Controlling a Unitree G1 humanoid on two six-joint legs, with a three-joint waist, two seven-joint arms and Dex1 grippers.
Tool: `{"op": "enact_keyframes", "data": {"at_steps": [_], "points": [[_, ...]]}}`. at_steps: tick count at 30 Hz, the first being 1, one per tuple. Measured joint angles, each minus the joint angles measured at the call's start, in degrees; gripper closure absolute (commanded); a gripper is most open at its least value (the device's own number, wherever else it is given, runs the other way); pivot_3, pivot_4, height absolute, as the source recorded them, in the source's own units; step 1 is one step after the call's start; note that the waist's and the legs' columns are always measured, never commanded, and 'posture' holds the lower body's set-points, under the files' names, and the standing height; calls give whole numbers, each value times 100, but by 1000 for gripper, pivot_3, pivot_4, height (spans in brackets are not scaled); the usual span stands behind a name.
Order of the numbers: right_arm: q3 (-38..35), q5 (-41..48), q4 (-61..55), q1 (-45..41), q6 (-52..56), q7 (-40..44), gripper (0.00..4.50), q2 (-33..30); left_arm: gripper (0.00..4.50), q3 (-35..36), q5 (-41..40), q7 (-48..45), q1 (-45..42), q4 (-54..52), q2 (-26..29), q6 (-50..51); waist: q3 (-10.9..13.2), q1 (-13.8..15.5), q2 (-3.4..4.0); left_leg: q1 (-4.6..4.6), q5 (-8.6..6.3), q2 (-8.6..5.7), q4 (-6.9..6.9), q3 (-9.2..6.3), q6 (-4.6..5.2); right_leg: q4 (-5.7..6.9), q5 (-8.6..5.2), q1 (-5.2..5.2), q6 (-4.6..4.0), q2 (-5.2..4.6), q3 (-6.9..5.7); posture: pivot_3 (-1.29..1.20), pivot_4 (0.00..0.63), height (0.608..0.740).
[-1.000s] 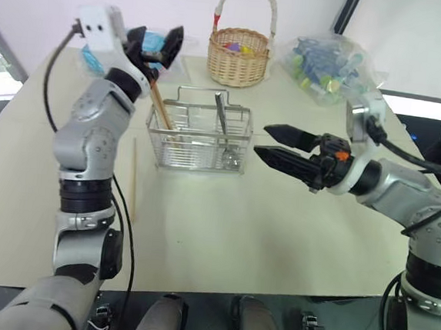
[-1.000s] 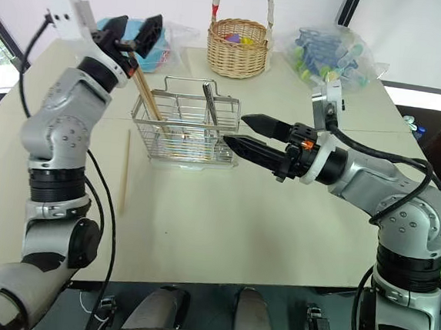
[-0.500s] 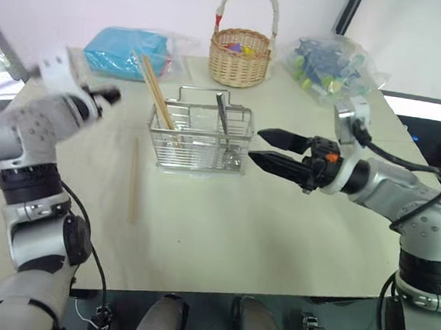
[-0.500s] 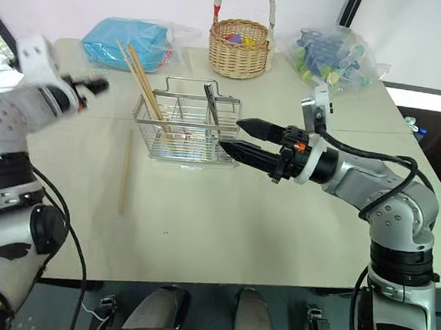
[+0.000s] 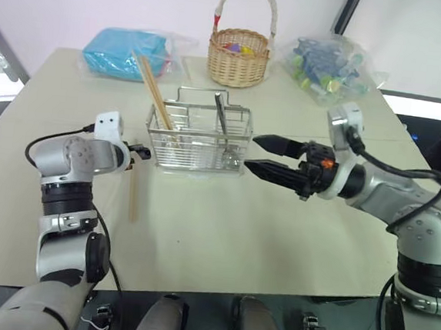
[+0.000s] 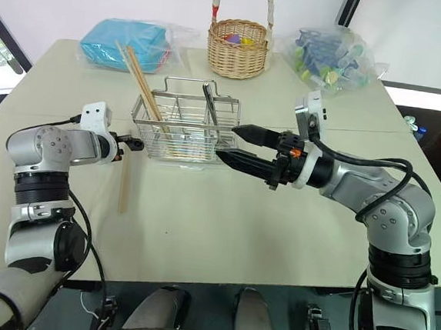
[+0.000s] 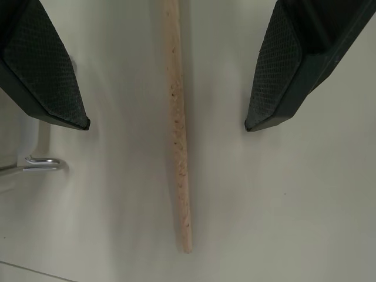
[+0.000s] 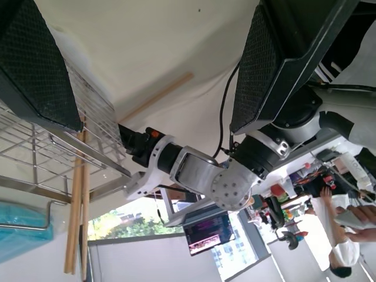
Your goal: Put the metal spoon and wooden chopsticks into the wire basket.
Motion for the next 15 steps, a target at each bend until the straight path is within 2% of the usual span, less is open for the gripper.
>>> {"op": "enact_keyframes", "data": {"at_steps": [2,8,9,15], "points": [[0,-43,-20,70,-6,-2,368,0,1340,2,93,-41,0,109,16,-110,-2,1,4,6,0,-1,0,1,0,0,0,5,0,-1,0,0,150,739],[0,-92,-20,84,-43,-6,368,0,4264,73,334,-79,-23,350,94,-285,-3,21,8,6,1,-5,3,0,-1,2,0,9,1,-3,-4,0,150,739],[-1,-96,-20,84,-45,-5,368,0,4458,108,348,-87,-30,374,95,-302,-3,25,8,4,1,-6,4,0,0,2,0,8,1,-4,-5,0,150,739],[2,-217,-19,81,-88,102,368,-45,4458,164,473,-111,-81,506,140,-556,-1,0,4,-5,1,-2,3,-1,-1,2,0,-1,0,-2,-8,0,150,739]]}}
